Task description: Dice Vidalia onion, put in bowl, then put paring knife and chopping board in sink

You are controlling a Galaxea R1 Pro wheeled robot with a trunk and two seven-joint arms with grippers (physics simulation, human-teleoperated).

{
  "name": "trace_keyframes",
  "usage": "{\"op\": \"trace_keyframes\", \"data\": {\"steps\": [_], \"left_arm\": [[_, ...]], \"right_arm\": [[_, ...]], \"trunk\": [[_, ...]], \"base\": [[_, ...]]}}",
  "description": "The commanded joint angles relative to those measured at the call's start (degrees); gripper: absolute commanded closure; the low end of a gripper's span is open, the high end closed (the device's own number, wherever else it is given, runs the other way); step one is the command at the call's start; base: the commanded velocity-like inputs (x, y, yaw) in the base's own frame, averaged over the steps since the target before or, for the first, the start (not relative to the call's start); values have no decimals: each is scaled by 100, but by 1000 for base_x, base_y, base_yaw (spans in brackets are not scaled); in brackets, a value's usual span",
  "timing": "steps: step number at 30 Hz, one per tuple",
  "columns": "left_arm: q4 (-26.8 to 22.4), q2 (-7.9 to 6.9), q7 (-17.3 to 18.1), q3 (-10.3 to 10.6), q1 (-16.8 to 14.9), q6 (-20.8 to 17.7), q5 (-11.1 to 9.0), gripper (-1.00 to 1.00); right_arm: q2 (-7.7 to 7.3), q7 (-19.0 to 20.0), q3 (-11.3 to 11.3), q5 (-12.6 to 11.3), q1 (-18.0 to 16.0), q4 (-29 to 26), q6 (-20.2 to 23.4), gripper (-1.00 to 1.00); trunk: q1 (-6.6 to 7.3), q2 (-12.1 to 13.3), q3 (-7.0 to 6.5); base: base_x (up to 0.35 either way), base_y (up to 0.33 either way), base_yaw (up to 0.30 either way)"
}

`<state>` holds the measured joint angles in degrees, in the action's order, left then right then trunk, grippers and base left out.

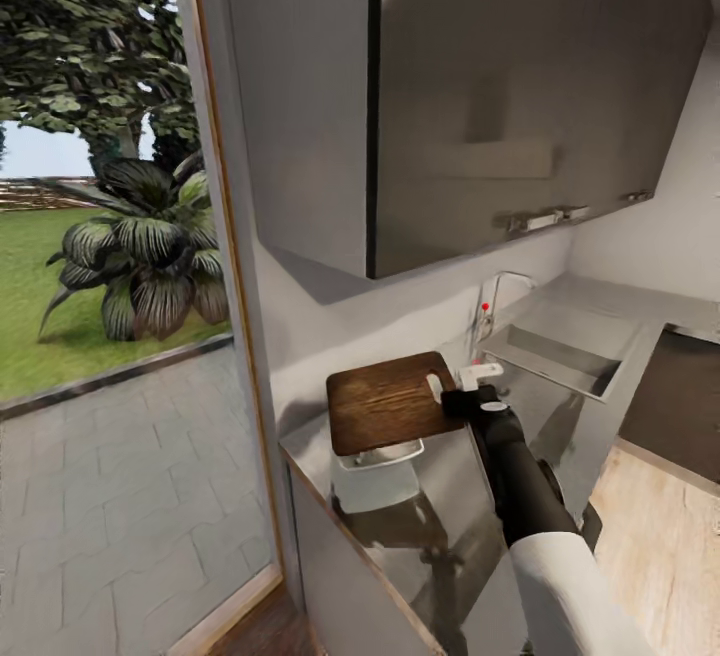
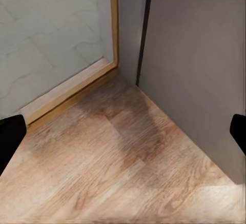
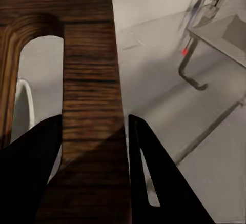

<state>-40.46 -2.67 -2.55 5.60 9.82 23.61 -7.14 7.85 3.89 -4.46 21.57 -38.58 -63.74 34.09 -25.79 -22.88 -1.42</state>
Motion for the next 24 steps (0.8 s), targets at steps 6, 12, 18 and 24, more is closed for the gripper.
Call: {"op": "trace_keyframes", "data": {"steps": [6, 12, 18, 24], "left_arm": [[-6, -8, -27, 46, 2, 12, -60, -100], [-6, -10, -27, 47, 2, 12, -60, -100], [-6, -7, -27, 47, 2, 12, -60, -100], [27, -6, -27, 47, 2, 12, -60, -100]], "right_arm": [[-10, 441, -123, 41, 0, -44, 13, 100], [-11, 439, -133, 40, 0, -75, 11, 100], [-10, 438, -125, 40, 0, -244, 12, 100], [-11, 437, -125, 40, 0, -259, 10, 100]], "trunk": [[1, -4, 1], [1, -4, 1], [1, -4, 1], [1, -4, 1]], "base": [[-282, -165, 0], [-282, -166, 0], [-282, -175, 69], [-282, -179, 248]]}}
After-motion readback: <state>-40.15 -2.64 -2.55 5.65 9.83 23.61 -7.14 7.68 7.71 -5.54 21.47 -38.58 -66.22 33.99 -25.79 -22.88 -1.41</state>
